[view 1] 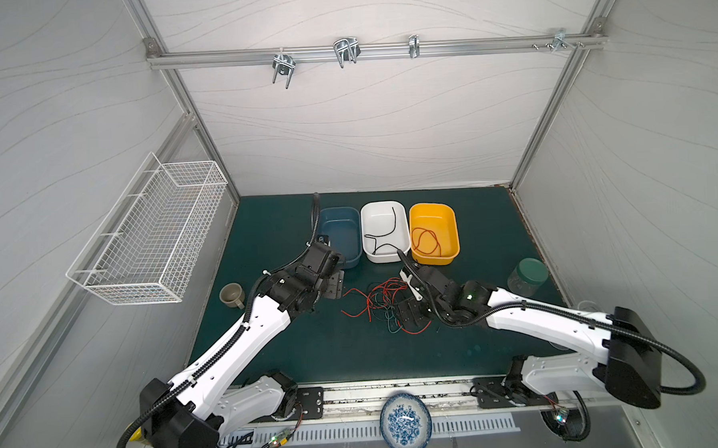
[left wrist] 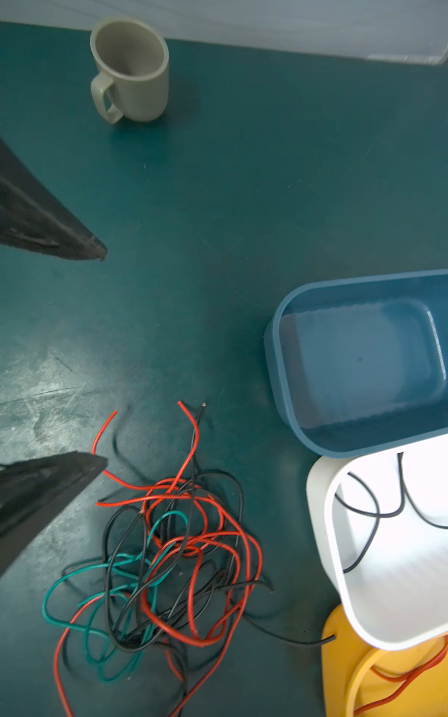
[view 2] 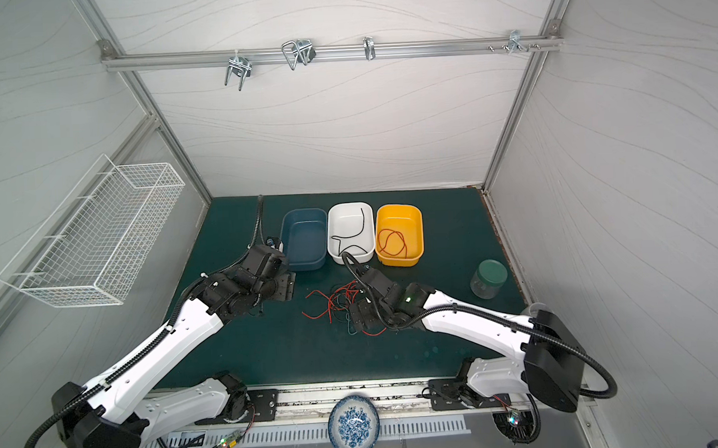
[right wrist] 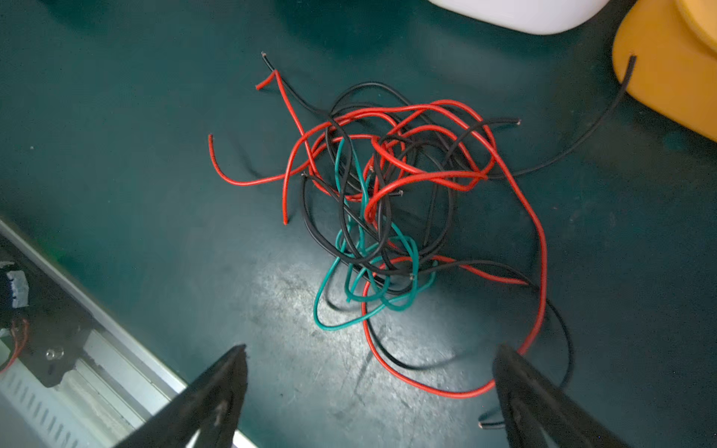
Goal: Untangle the cables
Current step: 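Move both grippers down onto the remaining cable pile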
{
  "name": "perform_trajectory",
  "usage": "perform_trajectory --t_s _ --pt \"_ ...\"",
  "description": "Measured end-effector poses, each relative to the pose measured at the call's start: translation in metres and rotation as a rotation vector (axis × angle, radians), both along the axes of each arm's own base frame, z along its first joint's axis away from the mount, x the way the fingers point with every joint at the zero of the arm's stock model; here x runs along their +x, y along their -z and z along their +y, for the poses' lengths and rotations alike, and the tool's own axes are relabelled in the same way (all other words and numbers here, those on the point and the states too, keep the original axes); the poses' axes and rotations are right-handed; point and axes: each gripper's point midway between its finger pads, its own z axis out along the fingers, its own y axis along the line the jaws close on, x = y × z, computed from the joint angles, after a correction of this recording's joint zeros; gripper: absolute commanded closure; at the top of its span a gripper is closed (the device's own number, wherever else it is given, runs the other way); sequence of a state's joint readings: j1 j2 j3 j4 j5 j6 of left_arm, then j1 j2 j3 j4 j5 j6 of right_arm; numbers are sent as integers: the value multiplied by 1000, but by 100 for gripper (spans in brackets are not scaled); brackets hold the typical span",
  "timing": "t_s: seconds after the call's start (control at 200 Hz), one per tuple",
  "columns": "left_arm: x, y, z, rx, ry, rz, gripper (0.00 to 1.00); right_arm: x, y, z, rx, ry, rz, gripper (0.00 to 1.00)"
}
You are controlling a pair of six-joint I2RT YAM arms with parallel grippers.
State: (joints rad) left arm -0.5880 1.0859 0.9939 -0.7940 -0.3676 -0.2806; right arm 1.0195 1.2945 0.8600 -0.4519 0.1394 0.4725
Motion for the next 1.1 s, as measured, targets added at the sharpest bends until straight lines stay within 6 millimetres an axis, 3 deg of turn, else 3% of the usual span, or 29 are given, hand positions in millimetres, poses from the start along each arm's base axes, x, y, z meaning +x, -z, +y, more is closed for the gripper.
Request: perform_trajectory --t_s 0.135,0.335,0.445,0.68,0.86,1.1 --pt "2 -3 5 28 -17 -21 21 14 1 22 31 2 23 37" --pt "2 -5 6 61 -21 -41 21 36 17 23 67 65 87 39" --pt "3 -3 6 69 -22 -34 22 45 22 21 76 88 97 50" --pt "4 6 3 79 -15 -4 23 42 44 26 55 72 157 58" --pt "2 7 -2 69 4 4 24 44 42 29 69 68 149 77" --pt "-2 13 -16 78 61 24 24 44 40 30 70 51 139 87"
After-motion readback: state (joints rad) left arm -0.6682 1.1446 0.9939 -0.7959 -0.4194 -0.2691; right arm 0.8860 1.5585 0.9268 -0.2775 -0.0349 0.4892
